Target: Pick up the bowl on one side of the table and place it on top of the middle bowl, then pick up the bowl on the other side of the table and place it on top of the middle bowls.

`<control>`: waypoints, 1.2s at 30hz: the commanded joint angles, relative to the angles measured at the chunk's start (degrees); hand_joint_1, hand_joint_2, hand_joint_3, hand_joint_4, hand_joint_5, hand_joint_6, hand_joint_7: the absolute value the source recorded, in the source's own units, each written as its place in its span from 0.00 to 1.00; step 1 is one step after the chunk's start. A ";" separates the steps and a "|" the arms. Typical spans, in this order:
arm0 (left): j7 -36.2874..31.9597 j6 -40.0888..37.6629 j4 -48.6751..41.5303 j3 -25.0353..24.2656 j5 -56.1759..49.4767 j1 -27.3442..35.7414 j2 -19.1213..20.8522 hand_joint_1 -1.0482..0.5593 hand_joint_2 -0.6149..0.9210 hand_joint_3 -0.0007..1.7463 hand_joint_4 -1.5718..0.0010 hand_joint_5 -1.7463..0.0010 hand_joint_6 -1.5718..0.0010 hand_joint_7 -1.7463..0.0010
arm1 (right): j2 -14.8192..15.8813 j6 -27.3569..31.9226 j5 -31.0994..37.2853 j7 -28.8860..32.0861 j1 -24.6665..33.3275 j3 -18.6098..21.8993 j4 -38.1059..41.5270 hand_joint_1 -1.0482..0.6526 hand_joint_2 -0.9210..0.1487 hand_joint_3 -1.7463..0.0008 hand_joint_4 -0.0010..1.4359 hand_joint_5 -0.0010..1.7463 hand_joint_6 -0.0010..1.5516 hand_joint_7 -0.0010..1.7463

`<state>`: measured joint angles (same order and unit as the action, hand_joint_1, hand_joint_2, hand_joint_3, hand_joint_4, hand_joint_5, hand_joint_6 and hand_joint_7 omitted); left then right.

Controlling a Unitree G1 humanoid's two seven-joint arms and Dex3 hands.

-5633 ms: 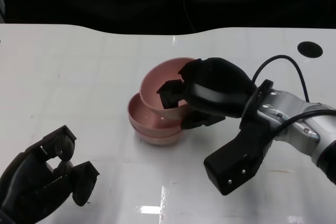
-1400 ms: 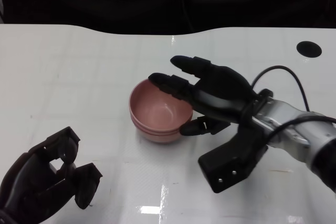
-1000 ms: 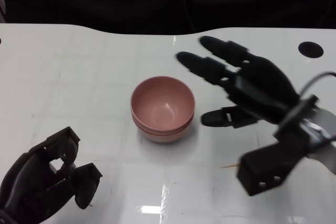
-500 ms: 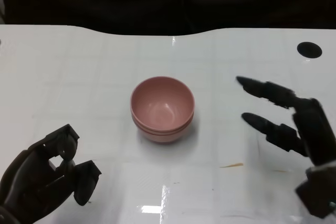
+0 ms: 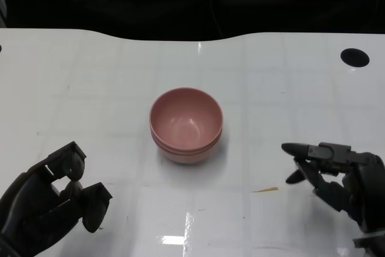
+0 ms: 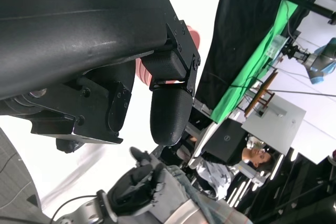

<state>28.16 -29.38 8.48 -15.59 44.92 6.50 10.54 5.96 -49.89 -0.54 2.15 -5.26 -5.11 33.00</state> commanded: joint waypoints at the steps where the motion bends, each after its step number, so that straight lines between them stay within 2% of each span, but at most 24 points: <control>1: 2.01 1.21 -1.15 -0.40 -0.39 -0.21 0.99 0.73 1.00 0.87 0.29 0.00 0.49 0.00 | -2.36 3.03 -6.27 -4.09 1.90 1.43 -1.53 0.59 0.16 0.61 0.66 0.85 0.81 0.24; 2: 2.38 1.45 -1.47 -0.43 -0.45 -0.27 0.97 0.73 1.00 0.87 0.29 0.00 0.49 0.00 | -3.19 2.96 -8.01 -5.64 1.91 1.87 -0.88 0.59 0.20 0.54 0.63 0.92 0.67 0.50; 3: 2.63 1.58 -1.68 -0.45 -0.50 -0.31 0.96 0.73 1.00 0.87 0.29 0.00 0.49 0.00 | -3.75 2.87 -9.06 -6.79 1.88 2.31 -0.43 0.60 0.22 0.51 0.62 0.96 0.60 0.64; 4: 2.90 1.73 -1.93 -0.47 -0.51 -0.37 0.93 0.72 1.00 0.87 0.29 0.00 0.49 0.00 | -4.35 2.77 -10.52 -8.38 1.77 2.77 0.23 0.60 0.23 0.50 0.61 0.97 0.57 0.71; 5: 2.88 1.80 -1.97 -0.43 -0.64 -0.38 0.93 0.72 1.00 0.87 0.28 0.00 0.49 0.00 | -4.89 3.49 -12.56 -10.55 1.83 3.13 0.41 0.59 0.23 0.48 0.62 0.99 0.52 0.82; 8: 1.81 1.54 -1.19 -0.27 -1.15 -0.10 0.85 0.72 1.00 0.85 0.28 0.00 0.49 0.00 | -5.69 7.36 -17.55 -16.70 2.59 4.01 -0.83 0.58 0.25 0.45 0.63 1.00 0.43 0.96; 12: 2.04 1.20 -1.03 -0.34 -1.00 -0.09 0.83 0.72 1.00 0.84 0.29 0.00 0.49 0.00 | -6.01 12.59 -20.54 -21.54 3.93 4.94 -4.15 0.59 0.25 0.43 0.63 1.00 0.41 0.98; 18: 2.41 1.44 -1.22 -0.39 -0.91 -0.11 0.78 0.72 1.00 0.86 0.29 0.00 0.50 0.00 | -7.89 14.84 -21.79 -24.56 4.43 6.82 -5.49 0.59 0.27 0.43 0.64 1.00 0.40 0.98; 31: 1.21 1.29 -0.24 -0.45 -0.91 0.37 0.17 0.72 1.00 0.86 0.29 0.00 0.50 0.00 | -9.61 19.14 -22.93 -28.08 5.53 9.21 -8.93 0.59 0.24 0.45 0.64 1.00 0.42 0.93; 36: 0.54 1.62 0.02 -0.60 -0.93 0.43 -0.21 0.72 1.00 0.86 0.29 0.00 0.50 0.00 | -9.09 29.34 -27.00 -30.12 6.67 9.65 -13.86 0.59 0.24 0.44 0.65 1.00 0.45 0.92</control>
<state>29.32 -28.30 7.97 -15.61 44.30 6.59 10.16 -3.92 -22.82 -25.76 -27.28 0.82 3.84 20.93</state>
